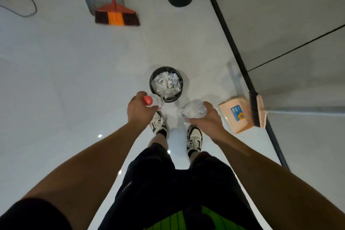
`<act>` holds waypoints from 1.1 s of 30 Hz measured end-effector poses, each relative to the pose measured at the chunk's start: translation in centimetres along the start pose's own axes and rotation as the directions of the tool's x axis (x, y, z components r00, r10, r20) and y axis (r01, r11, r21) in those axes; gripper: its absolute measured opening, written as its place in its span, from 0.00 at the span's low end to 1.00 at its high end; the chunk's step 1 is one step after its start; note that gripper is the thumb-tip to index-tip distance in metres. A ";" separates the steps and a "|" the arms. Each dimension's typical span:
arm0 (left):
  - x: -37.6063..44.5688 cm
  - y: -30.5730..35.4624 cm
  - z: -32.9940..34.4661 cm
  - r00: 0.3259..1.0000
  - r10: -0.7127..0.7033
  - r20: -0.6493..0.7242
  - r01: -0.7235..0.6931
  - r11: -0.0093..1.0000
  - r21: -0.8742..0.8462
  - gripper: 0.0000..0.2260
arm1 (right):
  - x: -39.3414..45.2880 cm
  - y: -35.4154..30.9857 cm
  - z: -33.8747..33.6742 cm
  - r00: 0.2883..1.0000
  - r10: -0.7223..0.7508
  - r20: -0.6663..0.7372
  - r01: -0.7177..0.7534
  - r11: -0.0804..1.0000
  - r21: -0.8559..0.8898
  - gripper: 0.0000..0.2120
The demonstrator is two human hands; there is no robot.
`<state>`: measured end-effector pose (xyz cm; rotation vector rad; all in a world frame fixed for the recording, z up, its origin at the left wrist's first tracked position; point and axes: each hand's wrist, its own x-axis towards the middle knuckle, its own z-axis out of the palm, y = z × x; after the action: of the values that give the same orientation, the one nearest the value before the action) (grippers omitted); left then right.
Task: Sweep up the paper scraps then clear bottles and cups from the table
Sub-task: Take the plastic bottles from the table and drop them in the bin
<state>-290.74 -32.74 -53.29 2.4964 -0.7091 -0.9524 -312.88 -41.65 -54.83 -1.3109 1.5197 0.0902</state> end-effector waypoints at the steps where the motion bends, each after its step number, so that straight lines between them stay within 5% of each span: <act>1: 1.1 -0.4 0.1 1.000 -0.021 0.020 0.021 1.000 -0.001 0.26 | 0.9 -0.9 0.7 1.000 -0.001 0.000 0.001 1.000 -0.026 0.35; 12: 12.6 -4.2 4.5 0.999 0.035 -0.021 -0.035 0.999 0.018 0.22 | 13.6 -5.9 6.3 0.980 -0.111 0.168 0.167 0.915 -0.369 0.35; 19: 18.4 -7.2 11.7 0.991 -0.132 -0.003 0.131 0.990 -0.041 0.21 | 24.5 -5.1 9.7 0.952 -0.103 0.290 0.236 0.849 -0.472 0.37; 25: 19.9 -9.2 16.3 0.992 -0.121 -0.048 0.118 0.992 -0.054 0.25 | 28.5 -2.0 11.7 0.931 -0.158 0.328 0.331 0.741 -0.584 0.44; 29: 20.3 -10.3 18.0 0.989 -0.093 0.117 0.087 0.994 0.060 0.26 | 28.4 0.4 11.9 0.903 -0.045 0.428 0.351 0.651 -0.673 0.47; 33: 19.9 -11.1 17.7 0.977 -0.116 0.181 0.094 0.988 0.126 0.25 | 27.7 1.5 11.9 0.920 -0.022 0.391 0.287 0.717 -0.635 0.46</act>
<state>-286.66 -38.13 -81.42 2.5913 -0.7144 -1.2312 -301.30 -51.77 -80.85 -1.8793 1.0666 0.8137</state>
